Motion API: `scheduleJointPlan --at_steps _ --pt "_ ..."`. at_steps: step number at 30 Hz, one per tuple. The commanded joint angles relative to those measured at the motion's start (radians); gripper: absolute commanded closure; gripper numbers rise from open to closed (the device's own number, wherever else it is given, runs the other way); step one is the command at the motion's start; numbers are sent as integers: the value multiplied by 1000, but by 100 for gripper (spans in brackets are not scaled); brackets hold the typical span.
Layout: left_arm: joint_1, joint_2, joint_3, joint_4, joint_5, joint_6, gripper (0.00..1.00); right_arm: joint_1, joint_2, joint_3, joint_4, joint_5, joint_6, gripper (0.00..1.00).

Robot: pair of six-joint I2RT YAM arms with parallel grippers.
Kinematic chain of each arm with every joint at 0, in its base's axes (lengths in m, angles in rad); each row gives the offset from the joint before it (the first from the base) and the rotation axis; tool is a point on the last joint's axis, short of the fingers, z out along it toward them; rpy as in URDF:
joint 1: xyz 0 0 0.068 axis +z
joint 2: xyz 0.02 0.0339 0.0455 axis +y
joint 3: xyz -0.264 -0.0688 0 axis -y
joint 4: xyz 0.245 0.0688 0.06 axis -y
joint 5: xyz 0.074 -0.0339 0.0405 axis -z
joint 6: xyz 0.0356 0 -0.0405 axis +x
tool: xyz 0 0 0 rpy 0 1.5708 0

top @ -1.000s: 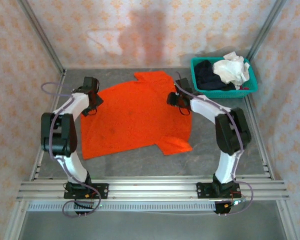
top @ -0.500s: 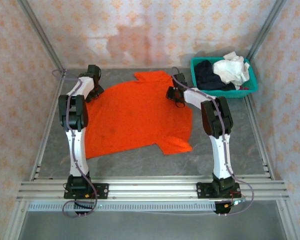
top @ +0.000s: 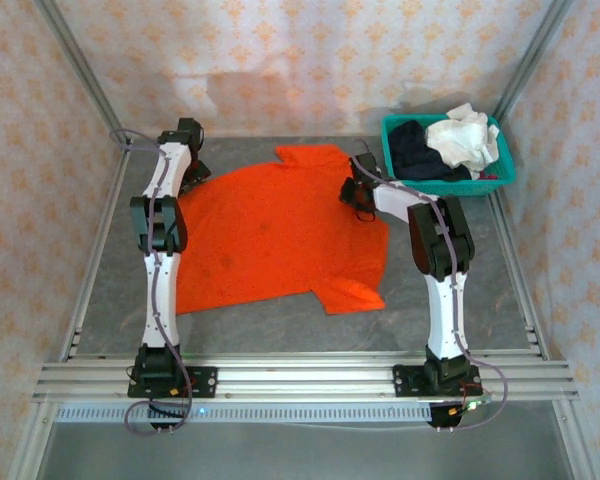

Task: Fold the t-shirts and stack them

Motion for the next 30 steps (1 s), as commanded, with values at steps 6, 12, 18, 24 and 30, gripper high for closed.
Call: scheduleJointPlan --at_steps 6,12,18,24,30 --pt "5 87 46 194 179 -36 24 19 -51 -28 -2 -3 -19 62" --pt "-1 -121 -59 213 154 17 14 48 -224 -152 100 -18 -107 46" --pt "-19 -463 -474 347 40 50 0 84 -358 -308 189 -30 -135 41" --pt "-45 -719 -870 410 2 12 10 92 -411 -382 198 -58 -134 40" --pt "-82 -859 -1115 445 -17 -15 23 95 -465 -423 184 -109 -139 38"
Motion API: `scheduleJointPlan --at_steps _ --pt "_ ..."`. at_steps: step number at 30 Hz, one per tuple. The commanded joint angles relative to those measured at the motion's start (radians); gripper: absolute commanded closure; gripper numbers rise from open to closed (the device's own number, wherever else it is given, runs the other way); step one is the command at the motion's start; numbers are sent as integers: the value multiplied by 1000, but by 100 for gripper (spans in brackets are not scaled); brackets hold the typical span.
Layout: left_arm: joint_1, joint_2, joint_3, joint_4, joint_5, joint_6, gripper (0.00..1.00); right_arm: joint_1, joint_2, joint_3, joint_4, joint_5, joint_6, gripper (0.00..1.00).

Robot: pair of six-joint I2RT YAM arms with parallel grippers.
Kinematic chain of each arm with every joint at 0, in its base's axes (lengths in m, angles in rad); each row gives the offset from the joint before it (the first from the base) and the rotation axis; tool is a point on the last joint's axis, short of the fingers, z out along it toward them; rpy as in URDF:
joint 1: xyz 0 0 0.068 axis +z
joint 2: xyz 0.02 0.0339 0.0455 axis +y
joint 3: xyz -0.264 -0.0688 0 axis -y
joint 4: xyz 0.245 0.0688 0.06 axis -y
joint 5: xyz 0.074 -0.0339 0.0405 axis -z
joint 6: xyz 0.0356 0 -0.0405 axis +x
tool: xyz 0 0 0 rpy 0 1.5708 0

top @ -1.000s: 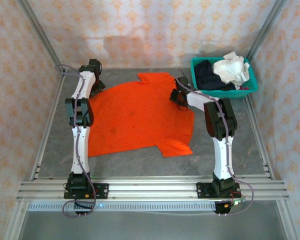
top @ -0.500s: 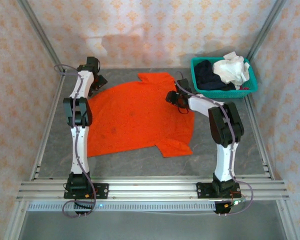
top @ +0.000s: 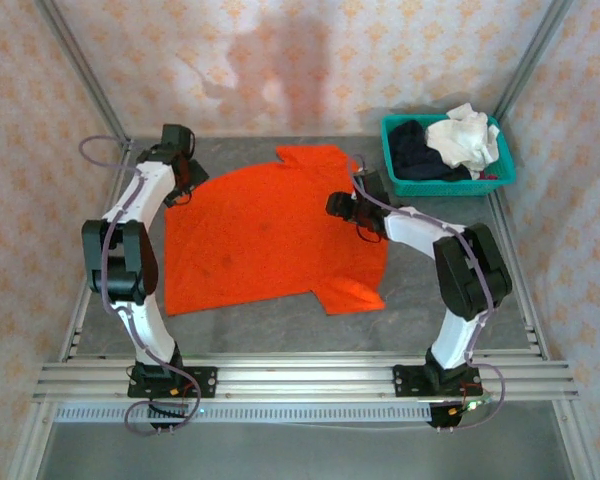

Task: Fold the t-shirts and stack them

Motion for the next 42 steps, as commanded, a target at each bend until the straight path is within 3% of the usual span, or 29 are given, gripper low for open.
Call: scheduleJointPlan --at_steps 1,6,14,23,27,36,42 --pt "-26 -29 -110 32 -44 -21 25 2 -74 -23 9 -30 -23 38" --pt "-31 -17 -224 58 -41 -42 39 2 -88 -58 13 -32 -18 38" --pt "-22 136 -185 47 -60 -20 41 4 -103 -88 29 -29 6 38" --pt "19 358 50 -38 -33 11 42 4 -108 -81 11 -1 3 38" --pt "25 455 199 -97 -21 24 40 -7 -61 -48 -25 74 13 39" --pt "25 495 283 -127 -2 34 40 -55 240 253 -184 58 -26 66" --pt "25 478 270 -116 27 30 40 -93 391 409 -286 57 12 73"
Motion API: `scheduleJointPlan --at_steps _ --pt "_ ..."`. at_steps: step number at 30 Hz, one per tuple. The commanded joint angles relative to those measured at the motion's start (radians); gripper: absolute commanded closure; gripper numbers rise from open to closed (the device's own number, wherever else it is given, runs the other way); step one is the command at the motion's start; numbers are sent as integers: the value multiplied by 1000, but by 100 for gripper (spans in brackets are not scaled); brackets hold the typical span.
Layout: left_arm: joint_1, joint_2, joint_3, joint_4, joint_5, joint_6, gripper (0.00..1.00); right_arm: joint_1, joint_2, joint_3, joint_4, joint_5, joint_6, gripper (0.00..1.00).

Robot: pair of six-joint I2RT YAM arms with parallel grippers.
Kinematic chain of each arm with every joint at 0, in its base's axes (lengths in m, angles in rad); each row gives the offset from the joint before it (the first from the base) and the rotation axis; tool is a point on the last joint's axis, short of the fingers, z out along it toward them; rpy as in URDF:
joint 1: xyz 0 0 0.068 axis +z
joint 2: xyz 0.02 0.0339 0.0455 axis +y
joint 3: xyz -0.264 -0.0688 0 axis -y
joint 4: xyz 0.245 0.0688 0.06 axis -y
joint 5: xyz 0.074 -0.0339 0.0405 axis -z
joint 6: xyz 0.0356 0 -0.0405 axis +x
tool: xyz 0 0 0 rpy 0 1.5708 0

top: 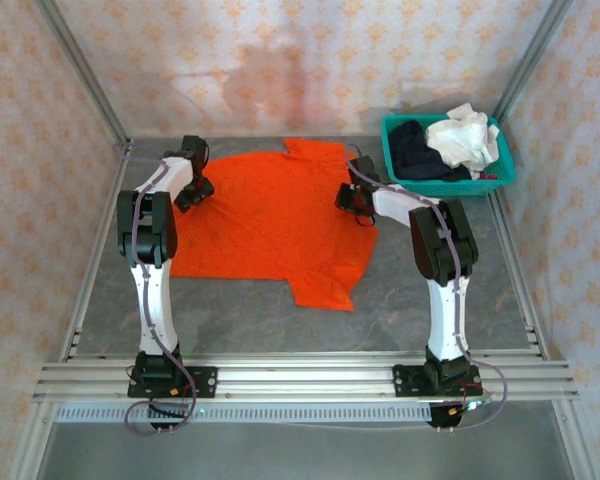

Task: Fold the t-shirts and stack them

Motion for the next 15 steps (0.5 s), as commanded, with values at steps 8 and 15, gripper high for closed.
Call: scheduleJointPlan --at_steps 8,15 --pt "3 86 107 -99 99 -16 40 -80 184 209 -184 17 3 74" --pt "-16 49 130 -85 133 -6 27 -81 129 244 -132 -49 -63 60"
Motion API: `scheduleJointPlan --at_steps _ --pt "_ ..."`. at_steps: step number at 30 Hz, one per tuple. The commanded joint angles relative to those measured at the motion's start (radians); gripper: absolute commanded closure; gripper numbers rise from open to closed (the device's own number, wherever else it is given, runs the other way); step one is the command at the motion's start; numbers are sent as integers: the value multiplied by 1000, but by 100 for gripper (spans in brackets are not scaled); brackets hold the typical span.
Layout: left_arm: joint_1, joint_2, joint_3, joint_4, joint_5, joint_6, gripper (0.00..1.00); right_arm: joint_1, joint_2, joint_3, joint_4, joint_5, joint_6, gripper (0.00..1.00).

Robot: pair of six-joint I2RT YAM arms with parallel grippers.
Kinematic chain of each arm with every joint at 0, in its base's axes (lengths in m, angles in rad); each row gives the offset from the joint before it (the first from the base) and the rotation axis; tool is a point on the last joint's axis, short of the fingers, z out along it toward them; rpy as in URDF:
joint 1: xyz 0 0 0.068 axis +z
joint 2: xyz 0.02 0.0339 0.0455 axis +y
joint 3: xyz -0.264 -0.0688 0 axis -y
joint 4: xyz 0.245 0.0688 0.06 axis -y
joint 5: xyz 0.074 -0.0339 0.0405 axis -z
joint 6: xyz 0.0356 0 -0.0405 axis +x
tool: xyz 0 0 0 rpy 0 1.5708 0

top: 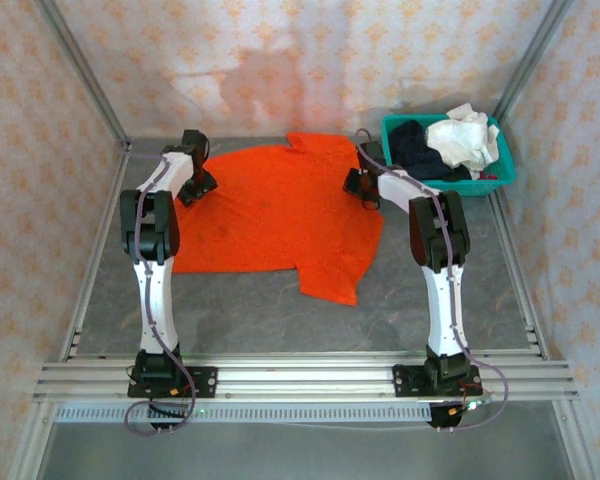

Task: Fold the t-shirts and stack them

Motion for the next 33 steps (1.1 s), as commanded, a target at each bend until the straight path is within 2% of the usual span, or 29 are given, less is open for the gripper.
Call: scheduleJointPlan --at_steps 1,7,8,11,16,20,21,26,33 --pt "-16 -35 -17 -23 49 -4 24 3 -54 -33 -18 -17 -47 57" --pt "-27 -228 -148 40 43 14 4 33 -312 -295 149 -10 -88 38" --pt "-27 -273 -185 53 29 14 1 42 -360 -355 176 -6 -91 36" --pt "-27 -410 -327 97 -18 0 0 80 -487 -515 227 -5 -101 36" --pt "-27 -636 -605 173 -69 -34 0 210 -639 -700 179 1 -124 46" --pt "-26 -782 -787 213 -84 -57 0 345 -692 -797 126 6 -59 73" --pt "-27 -813 -821 216 -95 -61 0 376 -691 -814 125 -2 -30 77" --pt "-27 -900 -937 225 -123 -71 0 495 -653 -853 123 5 42 81" --pt "-23 -937 -1001 235 -123 -72 0 556 -534 -811 97 4 38 86"
